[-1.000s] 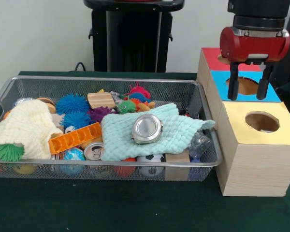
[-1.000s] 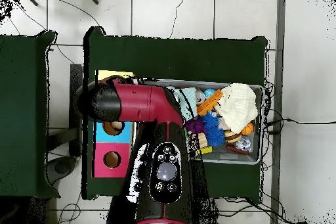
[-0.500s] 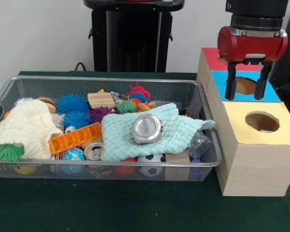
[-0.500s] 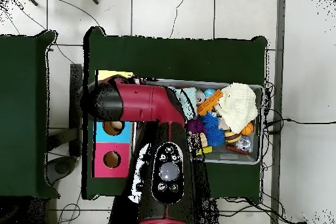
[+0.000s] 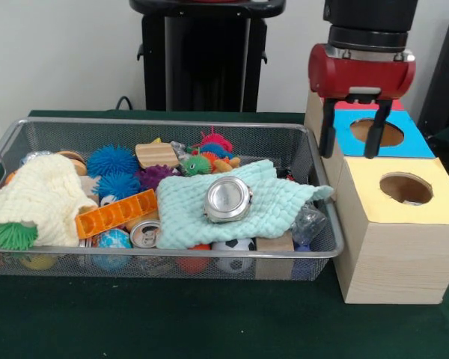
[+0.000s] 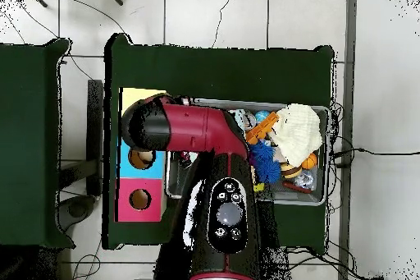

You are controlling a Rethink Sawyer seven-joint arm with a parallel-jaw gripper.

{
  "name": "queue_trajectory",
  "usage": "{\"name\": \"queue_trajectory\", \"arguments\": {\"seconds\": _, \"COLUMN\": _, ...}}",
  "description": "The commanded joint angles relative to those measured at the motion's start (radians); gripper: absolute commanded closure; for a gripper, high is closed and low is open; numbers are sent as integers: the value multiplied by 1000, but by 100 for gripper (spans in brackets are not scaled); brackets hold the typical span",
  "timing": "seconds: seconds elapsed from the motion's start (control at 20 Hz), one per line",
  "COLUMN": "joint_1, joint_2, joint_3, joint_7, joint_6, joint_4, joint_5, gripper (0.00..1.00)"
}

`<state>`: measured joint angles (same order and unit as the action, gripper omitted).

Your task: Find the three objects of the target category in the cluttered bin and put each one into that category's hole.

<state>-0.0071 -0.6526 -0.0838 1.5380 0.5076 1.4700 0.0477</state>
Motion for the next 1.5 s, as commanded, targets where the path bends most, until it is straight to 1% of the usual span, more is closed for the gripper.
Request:
{"name": "queue_trajectory", "arguments": {"seconds": 0.05, "joint_1": -75, "joint_2": 5, "joint_3": 55, "joint_7": -11, "joint_6": 65, "joint_4": 123, "joint_5": -83, "gripper": 0}}
{"name": "queue_trajectory", "arguments": {"seconds": 0.35, "joint_1": -145, "joint_2": -21, "joint_3": 85, "joint_7": -58, "joint_6": 64, "joint_4": 150, "joint_5": -126, "gripper": 0}}
{"name": "queue_trajectory", "arguments": {"seconds": 0.65, "joint_1": -177, "joint_2": -37, "joint_3": 109, "joint_7": -51, "joint_6": 55, "joint_4": 174, "joint_5": -158, "gripper": 0}}
{"name": "queue_trajectory", "arguments": {"seconds": 0.8, "joint_1": -180, "joint_2": -33, "joint_3": 117, "joint_7": -37, "joint_6": 38, "joint_4": 179, "joint_5": -173, "gripper": 0}}
{"name": "queue_trajectory", "arguments": {"seconds": 1.05, "joint_1": -187, "joint_2": -39, "joint_3": 129, "joint_7": -30, "joint_6": 44, "joint_4": 180, "joint_5": -186, "gripper": 0}}
{"name": "queue_trajectory", "arguments": {"seconds": 1.3, "joint_1": -182, "joint_2": -30, "joint_3": 129, "joint_7": -31, "joint_6": 79, "joint_4": 147, "joint_5": -203, "gripper": 0}}
{"name": "queue_trajectory", "arguments": {"seconds": 1.5, "joint_1": -162, "joint_2": -13, "joint_3": 114, "joint_7": 6, "joint_6": 38, "joint_4": 151, "joint_5": -231, "gripper": 0}}
